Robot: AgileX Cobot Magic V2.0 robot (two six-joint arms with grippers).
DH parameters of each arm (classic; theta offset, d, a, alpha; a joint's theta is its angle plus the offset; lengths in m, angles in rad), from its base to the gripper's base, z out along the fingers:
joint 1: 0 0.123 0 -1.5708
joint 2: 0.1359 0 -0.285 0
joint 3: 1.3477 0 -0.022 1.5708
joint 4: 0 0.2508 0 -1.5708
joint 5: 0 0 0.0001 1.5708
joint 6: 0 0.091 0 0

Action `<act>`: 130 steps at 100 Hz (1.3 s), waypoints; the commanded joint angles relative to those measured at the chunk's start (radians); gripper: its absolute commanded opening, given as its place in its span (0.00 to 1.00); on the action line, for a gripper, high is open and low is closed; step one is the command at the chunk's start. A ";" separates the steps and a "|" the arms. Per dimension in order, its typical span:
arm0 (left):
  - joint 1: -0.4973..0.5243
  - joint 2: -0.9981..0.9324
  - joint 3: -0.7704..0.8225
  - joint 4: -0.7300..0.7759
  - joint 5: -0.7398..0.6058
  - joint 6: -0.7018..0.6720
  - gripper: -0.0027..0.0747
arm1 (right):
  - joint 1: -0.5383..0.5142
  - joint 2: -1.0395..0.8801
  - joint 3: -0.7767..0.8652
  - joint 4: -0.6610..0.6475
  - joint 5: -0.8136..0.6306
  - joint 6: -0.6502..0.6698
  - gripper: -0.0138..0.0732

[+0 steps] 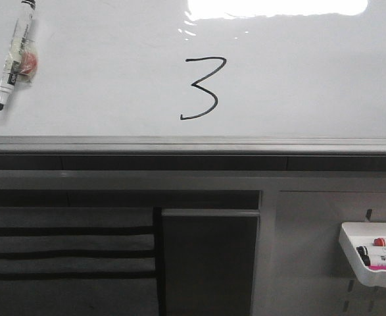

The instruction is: Write number 3 on whiteboard

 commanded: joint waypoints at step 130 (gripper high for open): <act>0.095 -0.470 0.478 0.402 -0.436 -0.467 0.01 | -0.008 0.002 -0.025 -0.005 -0.069 -0.001 0.08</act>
